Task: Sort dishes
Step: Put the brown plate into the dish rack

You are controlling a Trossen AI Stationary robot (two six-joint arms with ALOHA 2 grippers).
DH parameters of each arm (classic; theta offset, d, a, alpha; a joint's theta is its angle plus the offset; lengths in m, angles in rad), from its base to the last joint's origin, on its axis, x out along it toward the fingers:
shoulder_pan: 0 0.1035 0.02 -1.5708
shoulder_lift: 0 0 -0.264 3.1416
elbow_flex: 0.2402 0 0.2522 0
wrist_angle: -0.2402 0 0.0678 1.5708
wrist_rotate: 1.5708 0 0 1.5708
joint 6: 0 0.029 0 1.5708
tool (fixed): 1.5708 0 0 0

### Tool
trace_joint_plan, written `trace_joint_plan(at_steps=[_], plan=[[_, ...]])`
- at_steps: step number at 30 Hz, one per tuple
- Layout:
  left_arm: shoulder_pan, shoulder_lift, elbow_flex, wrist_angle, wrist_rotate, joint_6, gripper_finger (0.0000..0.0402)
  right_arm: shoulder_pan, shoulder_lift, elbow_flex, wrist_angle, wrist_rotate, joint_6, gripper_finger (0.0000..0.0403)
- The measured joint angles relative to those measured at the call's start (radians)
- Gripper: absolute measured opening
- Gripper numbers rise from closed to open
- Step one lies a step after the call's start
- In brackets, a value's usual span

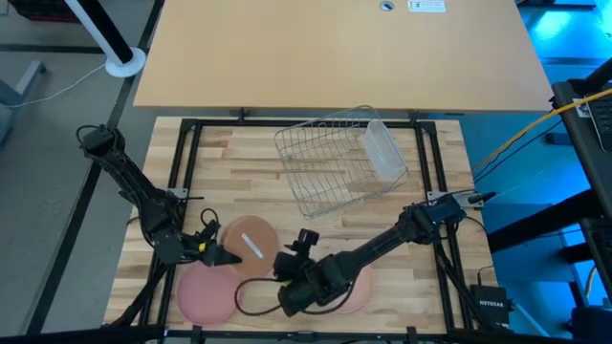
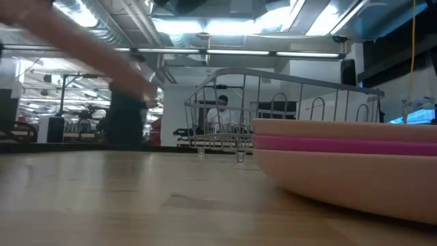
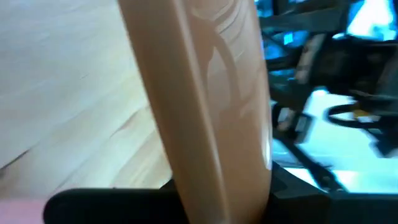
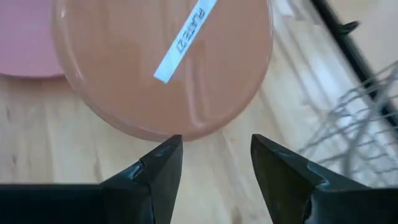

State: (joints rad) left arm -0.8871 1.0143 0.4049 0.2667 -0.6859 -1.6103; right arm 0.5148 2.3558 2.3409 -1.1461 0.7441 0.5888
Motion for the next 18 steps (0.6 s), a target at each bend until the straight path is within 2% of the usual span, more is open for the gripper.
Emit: trace_joint_plan(at_steps=[6,11,18], plan=[[0.001,-0.010,0.000,0.244,-0.109,0.221,0.0035,-0.005,-0.045,0.000,-0.072,0.055,0.000,0.0197],[0.020,-0.029,0.001,0.381,-0.189,0.389,0.0035,-0.004,-0.109,0.000,-0.173,0.139,0.015,0.0197],[0.077,-0.054,0.001,0.385,-0.209,0.441,0.0035,-0.005,-0.180,0.000,-0.216,0.191,0.028,0.0197]])
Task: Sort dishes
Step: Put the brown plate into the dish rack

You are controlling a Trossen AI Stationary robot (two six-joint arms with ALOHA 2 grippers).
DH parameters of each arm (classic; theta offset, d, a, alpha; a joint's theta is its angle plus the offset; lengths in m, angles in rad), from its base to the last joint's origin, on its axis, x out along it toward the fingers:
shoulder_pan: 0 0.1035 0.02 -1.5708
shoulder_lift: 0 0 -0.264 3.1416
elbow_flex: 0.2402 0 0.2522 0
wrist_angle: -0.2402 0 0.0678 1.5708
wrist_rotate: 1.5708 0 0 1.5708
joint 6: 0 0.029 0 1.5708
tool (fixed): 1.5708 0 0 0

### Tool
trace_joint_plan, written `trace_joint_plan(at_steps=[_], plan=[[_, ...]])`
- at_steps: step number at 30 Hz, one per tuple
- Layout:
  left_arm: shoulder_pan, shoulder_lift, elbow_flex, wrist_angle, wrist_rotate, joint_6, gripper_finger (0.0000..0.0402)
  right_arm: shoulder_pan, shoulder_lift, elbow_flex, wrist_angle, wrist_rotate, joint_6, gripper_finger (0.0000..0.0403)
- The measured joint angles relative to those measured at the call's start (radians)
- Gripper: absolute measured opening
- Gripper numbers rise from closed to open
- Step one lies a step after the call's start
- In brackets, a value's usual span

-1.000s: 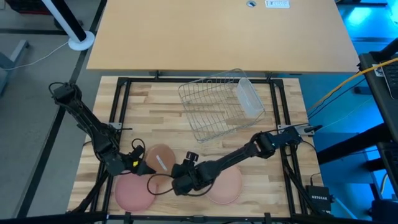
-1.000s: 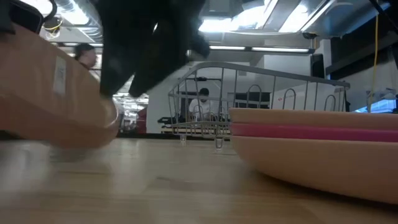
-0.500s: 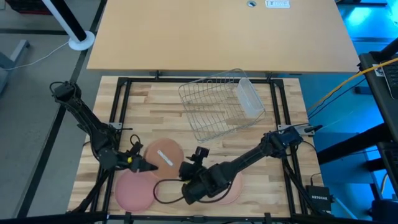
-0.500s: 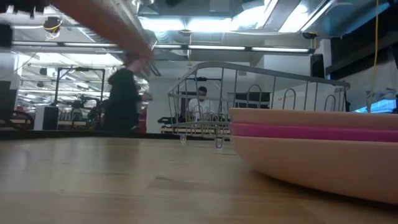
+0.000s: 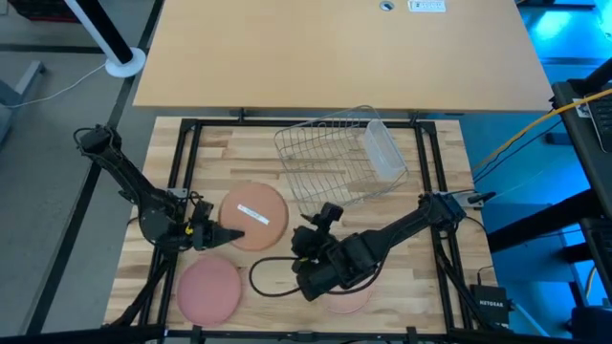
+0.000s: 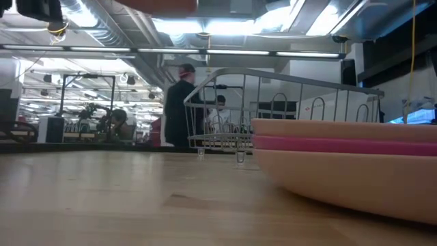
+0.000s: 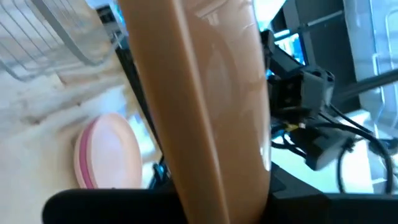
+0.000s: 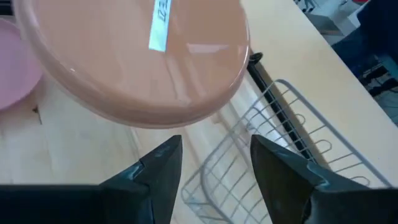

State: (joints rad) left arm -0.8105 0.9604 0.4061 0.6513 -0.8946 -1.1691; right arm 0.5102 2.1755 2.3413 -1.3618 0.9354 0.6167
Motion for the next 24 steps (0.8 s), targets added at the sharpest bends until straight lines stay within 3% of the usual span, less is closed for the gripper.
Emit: trace_joint_plan(at_steps=[8,17,24], plan=[[0.130,-0.004,0.001,0.055,-0.045,0.053,0.0035,-0.002,-0.027,0.000,-0.215,0.108,-0.049,0.0197],[0.316,0.016,0.019,0.040,-0.050,0.050,0.0035,-0.070,-0.048,-0.005,-0.210,0.097,-0.254,0.0197],[0.404,0.099,0.138,-0.016,-0.032,0.123,0.0035,-0.181,-0.071,-0.001,-0.209,0.185,-0.416,0.0197]])
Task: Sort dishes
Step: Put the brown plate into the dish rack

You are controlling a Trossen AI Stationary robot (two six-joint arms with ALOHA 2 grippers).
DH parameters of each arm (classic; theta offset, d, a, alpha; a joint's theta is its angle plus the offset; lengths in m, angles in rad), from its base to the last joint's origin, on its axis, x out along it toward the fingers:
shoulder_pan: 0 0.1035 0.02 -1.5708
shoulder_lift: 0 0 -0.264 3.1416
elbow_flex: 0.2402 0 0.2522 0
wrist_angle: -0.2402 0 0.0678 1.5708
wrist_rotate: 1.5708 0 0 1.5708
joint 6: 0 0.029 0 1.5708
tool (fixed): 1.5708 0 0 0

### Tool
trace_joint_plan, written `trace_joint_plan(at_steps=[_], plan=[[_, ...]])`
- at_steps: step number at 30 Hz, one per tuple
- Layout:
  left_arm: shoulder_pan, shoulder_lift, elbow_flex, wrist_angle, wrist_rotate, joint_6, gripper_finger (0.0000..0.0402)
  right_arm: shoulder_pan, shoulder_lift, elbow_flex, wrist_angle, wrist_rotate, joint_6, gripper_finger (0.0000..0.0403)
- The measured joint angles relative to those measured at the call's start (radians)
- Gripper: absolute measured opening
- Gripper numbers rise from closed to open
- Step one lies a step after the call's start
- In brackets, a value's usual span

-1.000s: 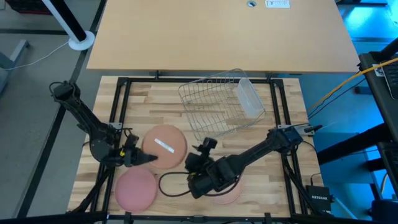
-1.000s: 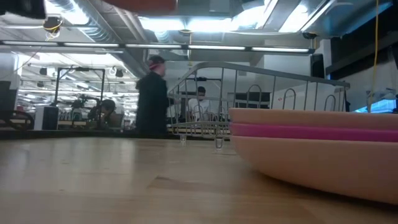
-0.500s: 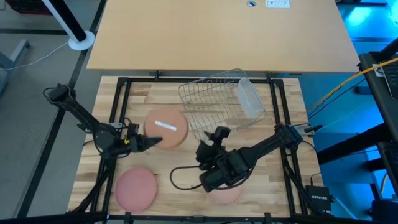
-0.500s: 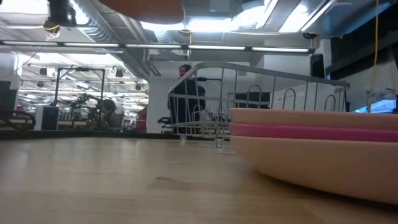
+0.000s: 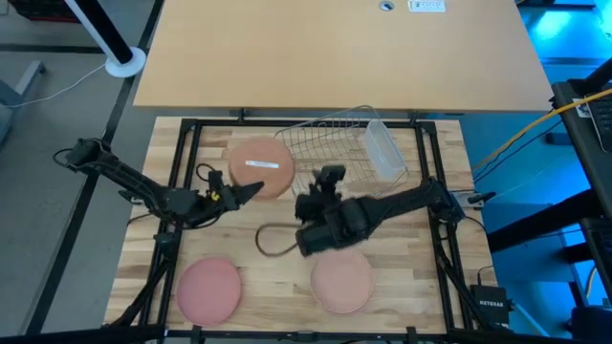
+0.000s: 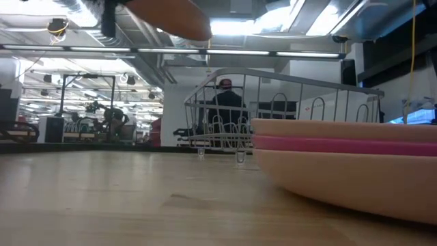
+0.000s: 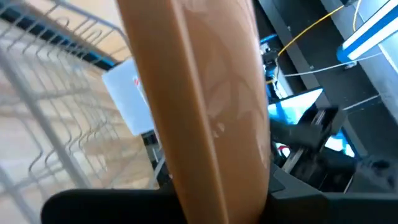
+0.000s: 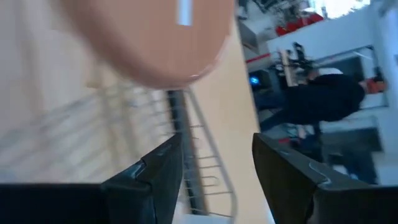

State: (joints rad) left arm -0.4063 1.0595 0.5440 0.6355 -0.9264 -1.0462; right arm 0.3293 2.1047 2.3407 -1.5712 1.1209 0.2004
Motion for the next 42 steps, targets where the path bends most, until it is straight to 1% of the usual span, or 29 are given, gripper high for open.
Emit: trace_joint_plan(at_steps=[3,6,11,14,20,25,28,31,34,37,42], plan=[[0.024,0.035,0.052,-0.093,-0.004,0.007,0.0035,-0.051,-0.053,0.002,0.002,0.014,-0.061,0.0197],[0.045,0.072,0.087,-0.171,-0.019,-0.027,0.0035,-0.101,-0.118,0.004,0.000,0.037,-0.107,0.0197],[0.085,0.132,0.121,-0.235,-0.041,-0.135,0.0035,-0.175,-0.259,0.004,0.000,0.095,-0.131,0.0197],[0.111,0.171,0.153,-0.296,-0.039,-0.200,0.0035,-0.221,-0.340,0.004,0.000,0.098,-0.131,0.0197],[0.156,0.279,0.247,-0.375,-0.031,-0.236,0.0035,-0.317,-0.463,0.004,0.001,0.005,-0.128,0.0197],[0.172,0.382,0.345,-0.433,-0.009,-0.275,0.0035,-0.401,-0.507,0.004,0.000,-0.094,-0.131,0.0197],[0.174,0.427,0.409,-0.570,-0.009,-0.324,0.0035,-0.451,-0.516,0.004,0.000,-0.142,-0.160,0.0197],[0.170,0.456,0.459,-0.741,-0.010,-0.468,0.0035,-0.498,-0.515,0.004,0.001,-0.192,-0.203,0.0197],[0.157,0.472,0.484,-0.847,-0.035,-0.577,0.0035,-0.538,-0.514,-0.001,0.000,-0.263,-0.246,0.0197],[0.157,0.481,0.487,-0.860,-0.040,-0.638,0.0035,-0.577,-0.512,-0.016,0.000,-0.307,-0.288,0.0197],[0.163,0.509,0.488,-0.852,-0.040,-0.701,0.0035,-0.637,-0.512,-0.032,0.000,-0.312,-0.338,0.0197]])
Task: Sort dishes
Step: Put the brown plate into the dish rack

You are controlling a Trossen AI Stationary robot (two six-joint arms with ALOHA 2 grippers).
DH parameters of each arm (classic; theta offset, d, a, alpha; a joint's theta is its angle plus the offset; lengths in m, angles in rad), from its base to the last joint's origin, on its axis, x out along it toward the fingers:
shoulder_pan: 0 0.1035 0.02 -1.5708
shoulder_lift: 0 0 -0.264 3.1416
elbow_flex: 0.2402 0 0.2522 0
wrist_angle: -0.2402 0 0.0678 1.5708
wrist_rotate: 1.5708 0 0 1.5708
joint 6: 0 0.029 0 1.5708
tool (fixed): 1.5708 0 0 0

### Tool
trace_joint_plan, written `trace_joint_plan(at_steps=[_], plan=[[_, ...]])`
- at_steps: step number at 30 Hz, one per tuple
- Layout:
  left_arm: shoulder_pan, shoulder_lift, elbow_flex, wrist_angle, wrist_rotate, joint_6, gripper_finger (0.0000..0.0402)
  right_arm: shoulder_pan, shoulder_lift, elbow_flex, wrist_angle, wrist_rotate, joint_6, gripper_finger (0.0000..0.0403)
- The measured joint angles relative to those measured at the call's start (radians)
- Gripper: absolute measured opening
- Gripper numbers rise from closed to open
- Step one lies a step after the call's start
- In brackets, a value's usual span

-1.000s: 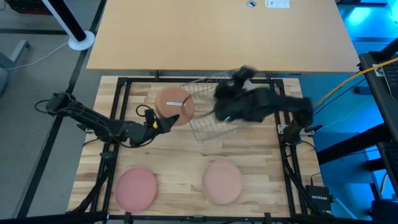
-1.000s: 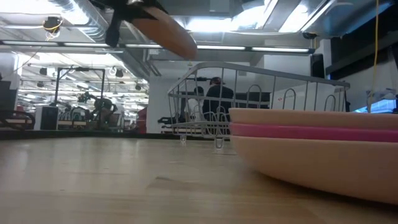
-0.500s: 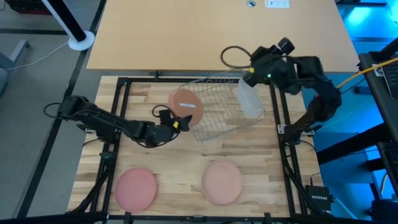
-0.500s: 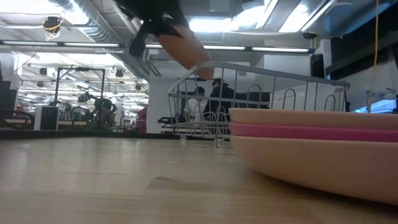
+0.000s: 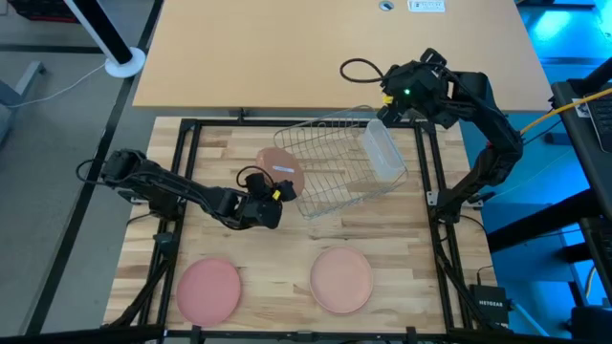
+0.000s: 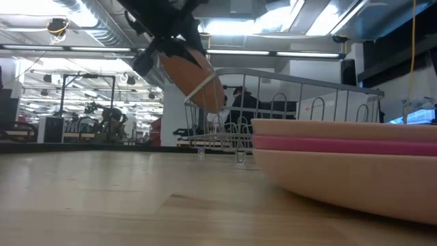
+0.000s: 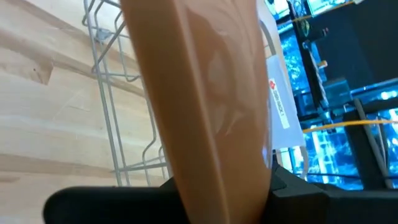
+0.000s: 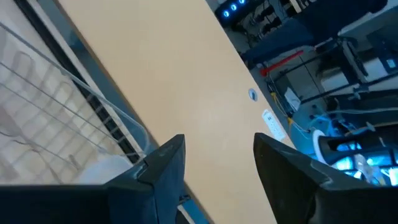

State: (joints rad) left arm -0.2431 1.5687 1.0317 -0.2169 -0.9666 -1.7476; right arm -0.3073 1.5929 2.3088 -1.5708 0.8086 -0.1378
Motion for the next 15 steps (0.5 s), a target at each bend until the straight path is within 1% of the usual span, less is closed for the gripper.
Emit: trace_joint_plan(at_steps=[6,15], plan=[[0.022,0.043,0.000,0.021,0.042,-0.025,0.0035,-0.071,0.000,-0.002,0.014,-0.055,-0.006,0.0197],[0.050,0.054,0.030,0.025,0.068,0.006,0.0035,-0.157,0.000,-0.002,0.038,-0.233,-0.028,0.0197]])
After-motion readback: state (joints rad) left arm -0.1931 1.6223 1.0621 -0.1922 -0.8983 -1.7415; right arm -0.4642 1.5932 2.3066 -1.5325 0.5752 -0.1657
